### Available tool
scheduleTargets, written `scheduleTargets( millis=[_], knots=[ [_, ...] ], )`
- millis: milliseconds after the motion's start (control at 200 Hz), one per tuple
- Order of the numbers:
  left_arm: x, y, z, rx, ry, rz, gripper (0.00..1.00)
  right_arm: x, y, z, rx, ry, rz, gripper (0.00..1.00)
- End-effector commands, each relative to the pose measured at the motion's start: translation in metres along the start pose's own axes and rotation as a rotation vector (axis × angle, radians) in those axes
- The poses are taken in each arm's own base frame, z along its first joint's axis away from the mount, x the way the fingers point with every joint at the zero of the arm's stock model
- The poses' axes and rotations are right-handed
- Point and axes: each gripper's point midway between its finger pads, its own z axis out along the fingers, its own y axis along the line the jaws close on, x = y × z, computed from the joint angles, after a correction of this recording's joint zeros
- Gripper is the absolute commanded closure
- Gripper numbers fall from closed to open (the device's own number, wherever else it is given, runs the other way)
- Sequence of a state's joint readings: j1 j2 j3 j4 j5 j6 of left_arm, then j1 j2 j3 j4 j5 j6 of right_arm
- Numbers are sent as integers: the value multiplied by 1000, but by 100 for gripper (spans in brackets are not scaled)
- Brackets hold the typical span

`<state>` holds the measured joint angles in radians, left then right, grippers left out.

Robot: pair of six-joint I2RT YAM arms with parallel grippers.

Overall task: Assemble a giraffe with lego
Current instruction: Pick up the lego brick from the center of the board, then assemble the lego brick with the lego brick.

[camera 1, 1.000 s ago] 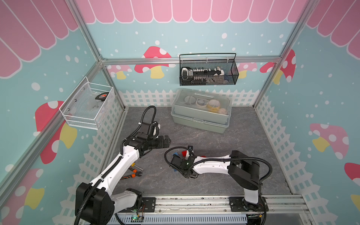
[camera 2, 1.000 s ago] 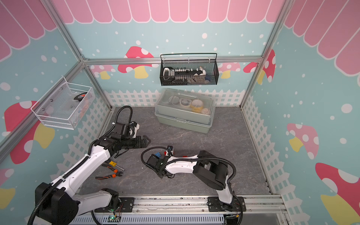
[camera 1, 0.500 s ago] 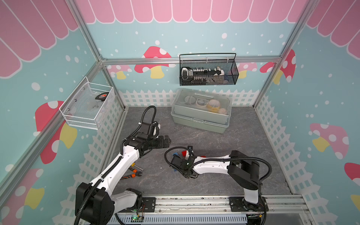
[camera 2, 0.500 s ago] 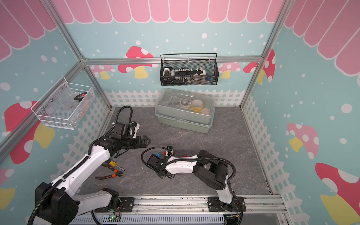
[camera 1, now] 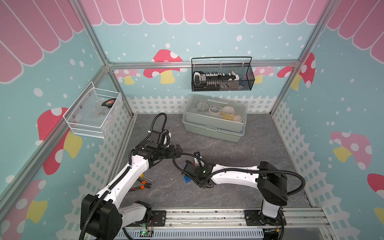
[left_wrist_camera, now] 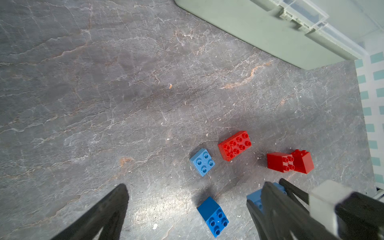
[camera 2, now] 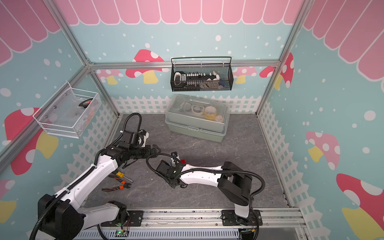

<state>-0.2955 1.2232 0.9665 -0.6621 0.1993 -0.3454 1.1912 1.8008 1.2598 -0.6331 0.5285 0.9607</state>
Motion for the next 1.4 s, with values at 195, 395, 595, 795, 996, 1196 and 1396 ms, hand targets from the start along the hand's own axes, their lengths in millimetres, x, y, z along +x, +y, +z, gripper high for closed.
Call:
scheduleTargets(
  millis=[195,395,595,795,996,1196,1396],
  knots=[
    [0,6,-4,-13,1,-30,1,-13,42,-20,-181,39,-202,51],
    [-1,12,-4,-24,2,-50,1,-10,65,-17,-226,71,-258,51],
    [-3,18,-7,-41,-7,-67,1,-2,74,-2,-214,103,-274,52],
    [-5,18,-8,-41,-14,-66,1,-1,74,5,-193,103,-271,53],
    [-5,18,-9,-38,-17,-65,1,1,76,9,-189,109,-262,54],
    [-4,18,-9,-36,-14,-65,1,1,73,13,-171,114,-242,54],
    [-4,17,-9,-33,-14,-64,1,2,69,18,-170,143,-208,54]
  ],
)
